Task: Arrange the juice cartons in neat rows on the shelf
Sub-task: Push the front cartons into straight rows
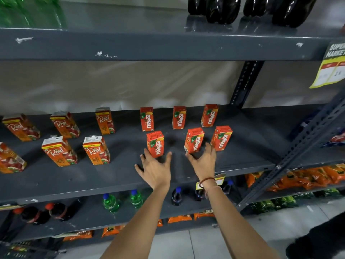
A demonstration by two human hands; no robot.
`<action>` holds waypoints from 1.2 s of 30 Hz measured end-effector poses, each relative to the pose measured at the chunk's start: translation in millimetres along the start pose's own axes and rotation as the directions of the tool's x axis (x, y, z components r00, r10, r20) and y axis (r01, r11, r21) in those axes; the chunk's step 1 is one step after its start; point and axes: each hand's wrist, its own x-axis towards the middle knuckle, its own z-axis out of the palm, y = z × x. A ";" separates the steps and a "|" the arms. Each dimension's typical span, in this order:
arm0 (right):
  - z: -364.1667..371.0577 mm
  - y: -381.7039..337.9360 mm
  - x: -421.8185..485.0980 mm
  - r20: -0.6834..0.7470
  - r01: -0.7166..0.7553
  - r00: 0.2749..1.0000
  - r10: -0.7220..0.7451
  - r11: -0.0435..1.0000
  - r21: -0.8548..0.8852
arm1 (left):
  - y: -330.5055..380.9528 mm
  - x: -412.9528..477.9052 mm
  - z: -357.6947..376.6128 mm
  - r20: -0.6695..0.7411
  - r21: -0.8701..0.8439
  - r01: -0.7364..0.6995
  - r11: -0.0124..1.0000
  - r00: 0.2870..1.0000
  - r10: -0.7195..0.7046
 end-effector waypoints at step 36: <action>38.1 -16.7 -15.5 -0.082 0.027 0.996 -0.027 1.000 0.002 | -23.6 32.4 -13.9 0.045 -0.093 -0.056 0.994 0.997 0.060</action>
